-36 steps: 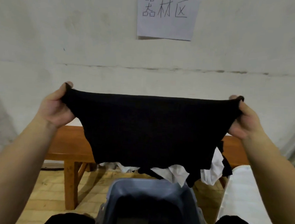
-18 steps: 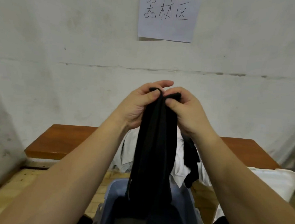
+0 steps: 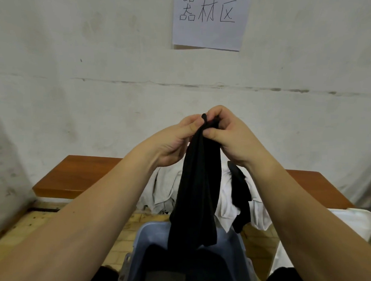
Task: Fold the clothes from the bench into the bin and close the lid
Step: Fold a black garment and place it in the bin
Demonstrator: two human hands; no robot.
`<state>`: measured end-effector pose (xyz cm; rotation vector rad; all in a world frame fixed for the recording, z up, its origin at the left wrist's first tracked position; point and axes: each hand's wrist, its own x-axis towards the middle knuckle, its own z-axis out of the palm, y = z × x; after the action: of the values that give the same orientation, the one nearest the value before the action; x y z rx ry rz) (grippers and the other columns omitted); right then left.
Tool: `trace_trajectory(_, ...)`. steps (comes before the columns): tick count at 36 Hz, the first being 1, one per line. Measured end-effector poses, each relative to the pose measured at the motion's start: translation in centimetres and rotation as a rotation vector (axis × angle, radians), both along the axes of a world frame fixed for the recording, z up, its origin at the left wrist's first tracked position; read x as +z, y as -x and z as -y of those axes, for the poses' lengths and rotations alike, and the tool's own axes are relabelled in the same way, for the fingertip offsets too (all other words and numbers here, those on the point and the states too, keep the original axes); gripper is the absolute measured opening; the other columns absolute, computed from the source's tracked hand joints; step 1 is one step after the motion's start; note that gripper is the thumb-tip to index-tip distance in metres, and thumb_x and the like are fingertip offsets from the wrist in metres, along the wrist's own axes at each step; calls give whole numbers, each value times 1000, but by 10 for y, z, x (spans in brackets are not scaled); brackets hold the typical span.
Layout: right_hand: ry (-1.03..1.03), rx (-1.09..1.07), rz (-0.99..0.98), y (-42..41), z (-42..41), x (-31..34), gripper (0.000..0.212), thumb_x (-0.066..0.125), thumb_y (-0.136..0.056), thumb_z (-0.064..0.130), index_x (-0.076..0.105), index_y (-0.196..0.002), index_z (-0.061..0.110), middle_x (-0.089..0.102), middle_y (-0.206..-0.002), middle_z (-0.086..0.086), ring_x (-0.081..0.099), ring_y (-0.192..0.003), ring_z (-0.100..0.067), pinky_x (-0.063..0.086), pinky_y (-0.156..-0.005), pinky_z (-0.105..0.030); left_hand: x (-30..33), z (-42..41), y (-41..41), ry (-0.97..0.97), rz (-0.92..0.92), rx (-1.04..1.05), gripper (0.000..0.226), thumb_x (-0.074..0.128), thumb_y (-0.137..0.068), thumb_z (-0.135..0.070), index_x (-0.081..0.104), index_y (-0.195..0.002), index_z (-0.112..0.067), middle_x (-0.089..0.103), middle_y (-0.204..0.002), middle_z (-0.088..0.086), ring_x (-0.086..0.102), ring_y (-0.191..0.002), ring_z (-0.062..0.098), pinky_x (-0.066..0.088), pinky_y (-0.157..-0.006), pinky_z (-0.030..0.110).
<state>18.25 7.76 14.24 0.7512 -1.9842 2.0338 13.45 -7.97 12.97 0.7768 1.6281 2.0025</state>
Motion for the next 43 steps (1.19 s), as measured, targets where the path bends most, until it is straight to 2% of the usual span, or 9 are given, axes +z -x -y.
trace_trajectory(6,-114,-249,-18,3,-5,4,25,70,-86,1,55,-82,20,62,-77,5,60,-75,-12,49,-73,-24,-11,18,-3,244,-179,411,71,56,-74,-76,62,-119,-22,70,-115,-5,65,-106,18,45,-107,47)
trace_trajectory(10,-105,-325,5,6,-10,4,23,70,-87,4,56,-91,22,62,-82,4,59,-76,-11,49,-72,-22,-28,37,-15,313,-159,301,78,45,-77,-83,61,-120,-20,69,-113,3,66,-104,22,49,-100,43)
trace_trajectory(14,-118,-327,35,11,-16,2,30,68,-90,5,58,-113,21,65,-89,3,65,-80,-6,54,-76,-20,-48,51,-26,766,-376,167,51,74,-77,-52,52,-121,-38,66,-114,-16,66,-101,4,52,-86,27)
trace_trajectory(17,-219,-400,58,14,-26,1,32,70,-89,12,61,-117,26,68,-100,5,66,-89,-5,53,-86,-19,-58,55,-17,1015,-525,344,11,67,-88,-29,59,-94,-33,67,-94,-8,64,-87,10,50,-73,29)
trace_trajectory(24,-473,-579,159,12,-65,-1,7,73,-87,22,67,-86,19,64,-74,8,56,-57,1,41,-57,-12,-44,78,10,803,-362,536,14,71,-88,-26,68,-92,-14,69,-94,17,64,-89,33,42,-72,36)
trace_trajectory(28,-638,-624,252,13,-85,-4,19,75,-85,34,60,-80,22,59,-83,2,53,-73,-13,41,-67,-26,-39,76,25,604,-248,564,14,71,-88,-19,69,-97,-9,64,-87,9,55,-80,21,41,-71,32)
trace_trajectory(35,-537,-423,503,17,-87,-16,13,66,-94,26,59,-92,16,51,-70,1,50,-49,-4,52,-53,-21,-33,77,47,465,-130,558,18,67,-91,-15,70,-107,-8,63,-70,-2,43,-52,13,35,-51,24)
trace_trajectory(41,-294,-353,508,17,-88,-15,9,66,-94,22,59,-91,17,52,-83,-1,51,-45,-6,51,-49,-21,-14,87,53,248,-79,410,14,55,-98,-16,67,-106,-16,68,-79,-5,45,-40,11,39,-43,18)
trace_trajectory(43,-394,-339,541,19,-85,-25,8,65,-94,22,59,-93,17,55,-82,-2,54,-46,-6,52,-50,-21,-17,90,58,341,-64,372,15,55,-98,-18,67,-107,-16,70,-86,-6,45,-41,12,39,-43,19)
